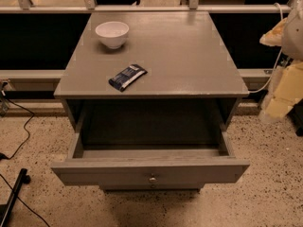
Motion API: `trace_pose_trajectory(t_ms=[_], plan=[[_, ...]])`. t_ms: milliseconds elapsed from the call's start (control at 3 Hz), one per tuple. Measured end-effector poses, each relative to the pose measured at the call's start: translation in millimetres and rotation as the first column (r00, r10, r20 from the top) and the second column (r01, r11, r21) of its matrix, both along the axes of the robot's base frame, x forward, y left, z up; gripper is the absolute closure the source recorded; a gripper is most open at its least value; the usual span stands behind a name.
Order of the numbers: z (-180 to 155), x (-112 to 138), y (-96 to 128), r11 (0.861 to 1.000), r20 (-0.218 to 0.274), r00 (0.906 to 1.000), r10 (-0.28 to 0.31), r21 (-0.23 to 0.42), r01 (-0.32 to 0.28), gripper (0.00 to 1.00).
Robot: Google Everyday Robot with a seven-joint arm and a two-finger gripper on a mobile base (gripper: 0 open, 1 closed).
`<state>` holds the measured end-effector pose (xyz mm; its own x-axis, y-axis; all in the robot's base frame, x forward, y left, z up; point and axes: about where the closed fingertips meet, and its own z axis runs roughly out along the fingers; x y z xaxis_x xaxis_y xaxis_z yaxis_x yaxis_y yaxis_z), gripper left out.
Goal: Close top drawer
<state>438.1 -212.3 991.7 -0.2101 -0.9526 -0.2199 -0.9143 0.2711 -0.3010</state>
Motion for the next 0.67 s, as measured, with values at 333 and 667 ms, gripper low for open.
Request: trace_pose_trajectory(t_ms=[333,667], plan=[[0.0,0.0,0.0,1.0,0.0,1.0,0.0,0.0,0.0,0.0],[-29.8,4.6,13.0,0.999,-0.001,0.9996,0.029,0.036,-0.029,0.0]])
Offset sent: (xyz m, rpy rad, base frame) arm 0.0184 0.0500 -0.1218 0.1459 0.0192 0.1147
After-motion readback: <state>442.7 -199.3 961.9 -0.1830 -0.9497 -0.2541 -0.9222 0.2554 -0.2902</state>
